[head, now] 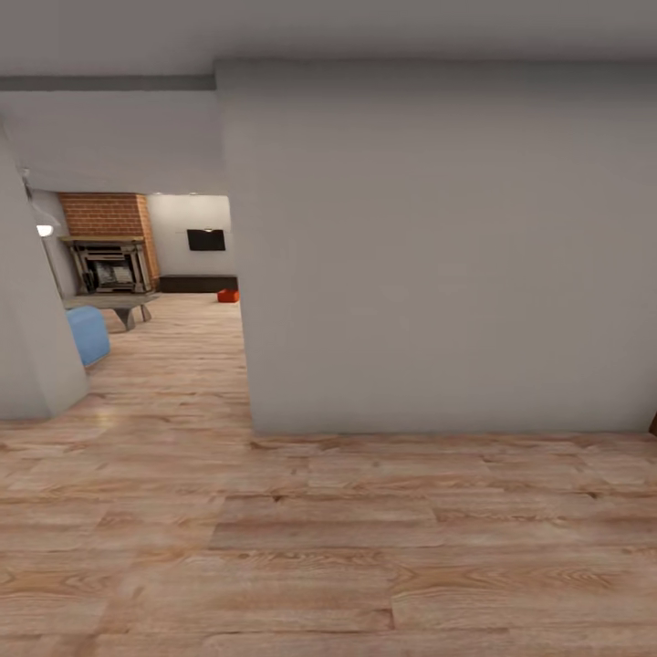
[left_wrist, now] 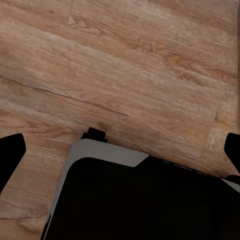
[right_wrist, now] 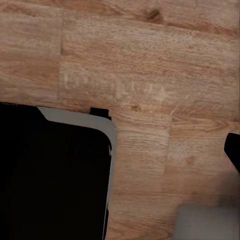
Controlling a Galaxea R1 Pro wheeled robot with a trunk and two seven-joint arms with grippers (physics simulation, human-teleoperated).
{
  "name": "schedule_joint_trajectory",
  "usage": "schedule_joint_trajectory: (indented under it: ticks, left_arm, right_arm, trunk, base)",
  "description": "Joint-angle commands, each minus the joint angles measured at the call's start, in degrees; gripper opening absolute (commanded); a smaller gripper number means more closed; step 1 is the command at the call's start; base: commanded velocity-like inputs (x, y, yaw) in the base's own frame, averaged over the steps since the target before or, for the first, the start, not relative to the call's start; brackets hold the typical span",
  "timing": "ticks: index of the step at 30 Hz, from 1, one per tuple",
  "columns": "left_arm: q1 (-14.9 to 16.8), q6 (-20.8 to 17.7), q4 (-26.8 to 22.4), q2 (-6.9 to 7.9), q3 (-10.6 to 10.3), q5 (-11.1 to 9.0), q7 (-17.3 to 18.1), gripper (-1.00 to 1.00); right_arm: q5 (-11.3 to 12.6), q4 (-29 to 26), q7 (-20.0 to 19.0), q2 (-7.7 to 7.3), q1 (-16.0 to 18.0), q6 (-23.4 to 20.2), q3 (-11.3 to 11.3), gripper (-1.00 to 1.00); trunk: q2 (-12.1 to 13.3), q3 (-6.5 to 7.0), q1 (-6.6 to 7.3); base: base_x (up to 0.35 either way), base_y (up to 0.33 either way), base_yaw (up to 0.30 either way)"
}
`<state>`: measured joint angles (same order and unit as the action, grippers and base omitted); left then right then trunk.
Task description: Move the two storage containers from the living room to the garage. In the garage, place one container on the floor and stack the other container on top of it (either order is fine).
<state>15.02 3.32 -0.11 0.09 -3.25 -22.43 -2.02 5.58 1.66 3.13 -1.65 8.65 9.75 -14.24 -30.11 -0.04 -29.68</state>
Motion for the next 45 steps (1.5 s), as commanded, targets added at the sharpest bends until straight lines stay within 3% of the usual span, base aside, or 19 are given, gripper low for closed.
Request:
schedule_joint_trajectory:
  ticks: [1, 14, 45]
  left_arm:
    - [0.01, 0.13, 0.02, 0.00, -0.35, -0.34, -0.15, 1.00]
    - [0.01, -0.06, 0.03, -0.17, -0.35, -0.33, -0.18, 1.00]
    - [0.01, -0.07, 0.05, -0.19, -0.36, -0.33, -0.18, 1.00]
  right_arm:
    - [0.51, 0.18, 0.03, 0.02, 0.05, 0.35, -0.47, 1.00]
    - [0.87, 0.17, 0.04, 0.02, 0.05, 0.44, -0.24, 1.00]
    - [0.75, 0.17, 0.13, 0.15, 0.05, 0.36, -0.41, 1.00]
  trunk:
    - [-0.02, -0.01, -0.05]
    - [-0.02, -0.01, -0.05]
    - [-0.02, -0.01, -0.05]
  base:
    - [0.324, 0.000, 0.000]
    - [0.324, 0.000, 0.040]
    - [0.324, 0.000, 0.265]
